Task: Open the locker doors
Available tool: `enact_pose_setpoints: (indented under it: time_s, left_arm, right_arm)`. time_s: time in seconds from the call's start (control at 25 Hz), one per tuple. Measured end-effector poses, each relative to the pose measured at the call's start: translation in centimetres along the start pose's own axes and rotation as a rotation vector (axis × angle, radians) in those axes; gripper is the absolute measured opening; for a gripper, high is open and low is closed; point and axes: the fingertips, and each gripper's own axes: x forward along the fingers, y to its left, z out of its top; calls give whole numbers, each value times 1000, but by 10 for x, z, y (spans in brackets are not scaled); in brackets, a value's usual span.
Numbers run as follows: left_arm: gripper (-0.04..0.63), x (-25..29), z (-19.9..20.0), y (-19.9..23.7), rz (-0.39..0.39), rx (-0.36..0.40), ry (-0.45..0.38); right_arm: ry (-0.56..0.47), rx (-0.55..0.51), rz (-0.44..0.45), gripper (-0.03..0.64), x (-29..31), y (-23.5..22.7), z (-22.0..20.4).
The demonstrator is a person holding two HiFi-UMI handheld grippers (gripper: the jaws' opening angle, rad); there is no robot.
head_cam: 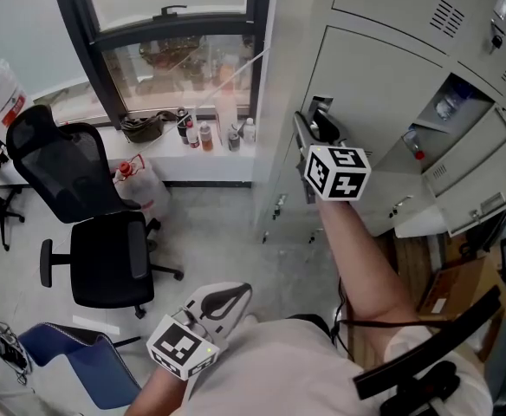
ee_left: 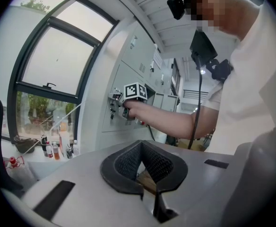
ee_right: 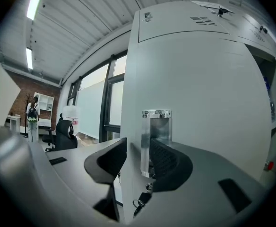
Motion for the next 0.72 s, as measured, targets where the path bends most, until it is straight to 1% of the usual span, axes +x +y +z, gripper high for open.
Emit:
enact_pose_setpoints:
  time_s: [0.28, 0.48, 0.6, 0.72]
  left_arm:
    - [9, -6, -2, 3, 2, -9, -3]
    - [9, -3, -1, -2, -17, -2, -4]
    - [9, 4, 1, -9, -35, 1, -5]
    - [9, 8, 0, -17, -62, 8, 8]
  right_arm:
    - [18, 4, -39, 127, 0, -1, -2]
    - [24, 6, -10, 127, -19, 7, -3]
    - [19, 0, -5, 101, -37, 8, -2]
    - [12, -2, 2, 101, -59, 11, -4]
